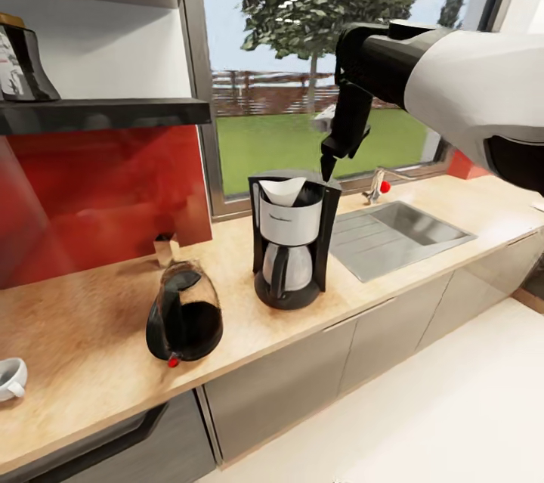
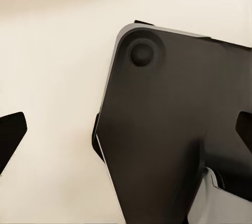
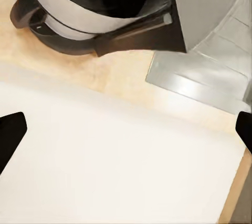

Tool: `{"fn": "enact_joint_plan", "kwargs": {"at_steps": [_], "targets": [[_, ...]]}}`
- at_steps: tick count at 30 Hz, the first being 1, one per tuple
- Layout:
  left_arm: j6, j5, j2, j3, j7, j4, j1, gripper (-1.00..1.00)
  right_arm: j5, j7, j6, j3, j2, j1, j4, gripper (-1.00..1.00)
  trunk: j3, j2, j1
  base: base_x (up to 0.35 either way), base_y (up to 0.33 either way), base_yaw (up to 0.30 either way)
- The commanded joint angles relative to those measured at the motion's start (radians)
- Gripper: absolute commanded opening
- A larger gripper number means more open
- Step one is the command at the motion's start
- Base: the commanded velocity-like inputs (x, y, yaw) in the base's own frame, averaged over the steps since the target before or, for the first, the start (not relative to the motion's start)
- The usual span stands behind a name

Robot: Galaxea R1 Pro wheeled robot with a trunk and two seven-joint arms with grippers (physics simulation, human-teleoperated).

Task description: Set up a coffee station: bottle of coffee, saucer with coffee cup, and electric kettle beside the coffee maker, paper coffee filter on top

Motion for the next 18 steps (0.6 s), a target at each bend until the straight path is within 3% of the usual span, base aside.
{"fn": "enact_joint_plan", "kwargs": {"at_steps": [1,6,11,15,16,18], "targets": [[-0.004,0.0,0.0,0.002,0.002,0.001,-0.001,1.0,-0.004,0.003,0.007,0.005,-0.005,0.002,0.003,1.0,-0.001,-0.002,0.001,0.0,0.0,-0.26],[-0.004,-0.001,0.0,0.002,0.0,0.001,-0.001,1.0,-0.004,0.003,0.006,0.005,-0.041,0.04,0.056,1.0,0.003,-0.002,0.001,0.0,0.0,-0.261],[-0.004,-0.003,0.001,0.001,-0.002,0.001,-0.001,1.0,-0.006,0.003,-0.022,0.005,-0.096,0.1,0.131,1.0,0.008,-0.002,0.001,0.0,0.0,-0.261],[-0.005,-0.006,0.001,-0.002,-0.003,0.0,-0.001,1.0,-0.006,0.003,-0.044,0.005,-0.158,0.113,0.141,1.0,0.011,-0.002,0.001,0.0,0.0,-0.261],[-0.005,-0.007,0.001,-0.005,-0.003,-0.001,-0.001,1.0,-0.006,0.003,-0.048,0.005,-0.197,0.116,0.143,1.0,0.012,-0.002,0.001,-0.046,0.0,-0.261],[-0.005,-0.008,0.002,-0.006,-0.003,-0.001,-0.001,1.0,-0.006,0.003,-0.049,0.005,-0.221,0.117,0.143,1.0,0.014,-0.002,0.001,-0.077,0.0,-0.261]]}}
